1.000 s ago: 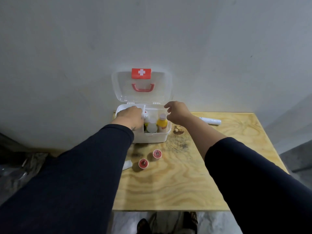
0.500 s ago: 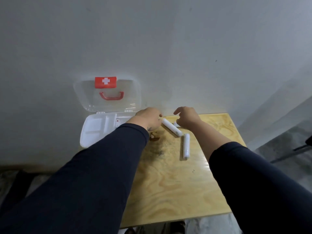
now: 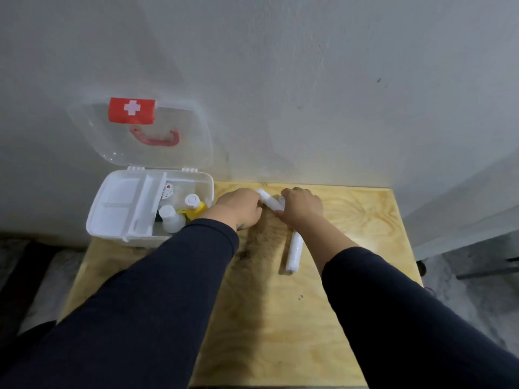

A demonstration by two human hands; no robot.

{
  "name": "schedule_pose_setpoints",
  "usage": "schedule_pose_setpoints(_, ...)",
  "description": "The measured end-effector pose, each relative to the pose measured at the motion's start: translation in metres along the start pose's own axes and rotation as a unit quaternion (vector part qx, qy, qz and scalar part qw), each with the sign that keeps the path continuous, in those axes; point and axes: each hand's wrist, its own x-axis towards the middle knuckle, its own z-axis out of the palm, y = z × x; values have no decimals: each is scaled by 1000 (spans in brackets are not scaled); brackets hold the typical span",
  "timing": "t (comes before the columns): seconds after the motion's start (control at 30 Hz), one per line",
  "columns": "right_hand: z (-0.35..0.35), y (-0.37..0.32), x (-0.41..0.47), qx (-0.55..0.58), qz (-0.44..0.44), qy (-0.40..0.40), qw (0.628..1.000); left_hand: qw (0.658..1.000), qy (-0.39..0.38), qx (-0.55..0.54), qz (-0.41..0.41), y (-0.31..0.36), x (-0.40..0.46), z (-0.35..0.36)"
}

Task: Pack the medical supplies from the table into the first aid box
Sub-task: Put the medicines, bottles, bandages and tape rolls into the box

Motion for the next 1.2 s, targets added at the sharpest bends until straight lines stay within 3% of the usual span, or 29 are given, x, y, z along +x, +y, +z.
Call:
schedule_pose_setpoints(0.37, -15, 3, 5, 74, -20, 52, 996, 999, 22, -16, -33, 6, -6, -11)
schedule_pose_setpoints(0.67, -83, -39, -22, 205, -86, 65, 973, 990, 125, -14, -66, 3, -59, -65)
schedule_pose_setpoints(0.87, -104, -88, -39, 257, -120, 62, 957, 977, 166, -48, -128, -38, -105, -78)
schedule_pose_setpoints(1.03, -105, -128, -52, 301, -114, 54, 945, 972, 156, -56, -168, -85, -130, -79)
schedule_pose_setpoints(1.2, -103, -164, -63, 393, -107, 73, 911, 979, 116, -21, -167, -121, -141, -71)
